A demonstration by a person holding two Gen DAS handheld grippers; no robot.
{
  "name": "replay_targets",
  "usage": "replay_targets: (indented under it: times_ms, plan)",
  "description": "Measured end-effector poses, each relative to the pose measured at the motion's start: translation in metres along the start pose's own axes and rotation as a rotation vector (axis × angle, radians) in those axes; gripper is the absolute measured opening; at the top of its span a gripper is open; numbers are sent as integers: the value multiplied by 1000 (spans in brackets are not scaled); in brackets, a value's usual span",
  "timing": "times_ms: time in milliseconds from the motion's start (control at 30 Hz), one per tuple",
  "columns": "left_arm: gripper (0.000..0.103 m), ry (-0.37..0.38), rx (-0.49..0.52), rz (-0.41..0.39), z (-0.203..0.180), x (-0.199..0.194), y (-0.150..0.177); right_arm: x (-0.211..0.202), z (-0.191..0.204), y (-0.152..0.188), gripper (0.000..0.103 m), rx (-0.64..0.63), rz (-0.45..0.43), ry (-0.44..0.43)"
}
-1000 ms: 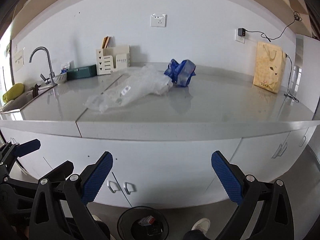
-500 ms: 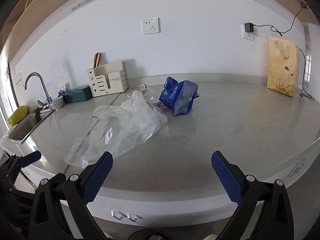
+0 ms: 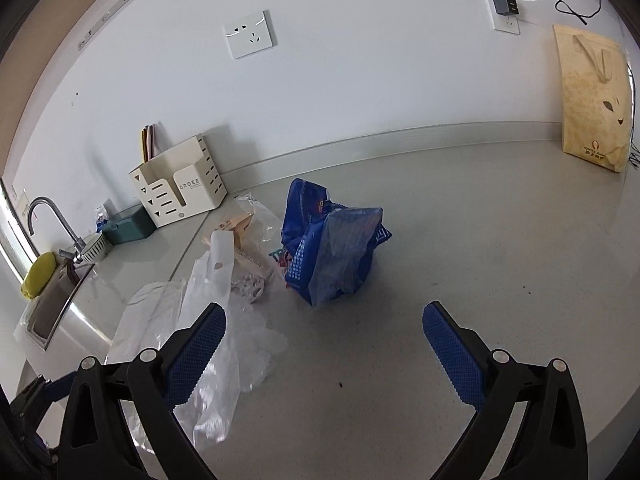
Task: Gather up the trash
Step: 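Grasp the clear plastic bag with the left tool while the right tool grasps the blue bag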
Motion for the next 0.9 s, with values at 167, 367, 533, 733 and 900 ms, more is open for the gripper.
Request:
replay_targets:
  times_ms: [167,367,533,733,900]
  plan:
    - [99,54,-103,66,11,30,4,42,3,-7,100,16,47,-17]
    - [99,123,-215,82,15,41,-7,67,6,-13,100,4,65,0]
    - [98,120,-240,94,16,55,-13,79,4,-16,99,-6,74,18]
    - [91,215,-307,109,11,53,-21,89,-2,-18,79,-28,101,31]
    - [93,269,-432,149,21,62,-23,101,-3,-16,58,-37,145,32]
Point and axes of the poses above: each gripper's, at about its wrist camera, not at the fingertips, and x roughly the way its jaws point, z to its left, y to its underside, the point moved 9 cm from there along x, roughly the way its jaws point, and after that the axes turned 7 degrees about -z, right-handed, at the moved point
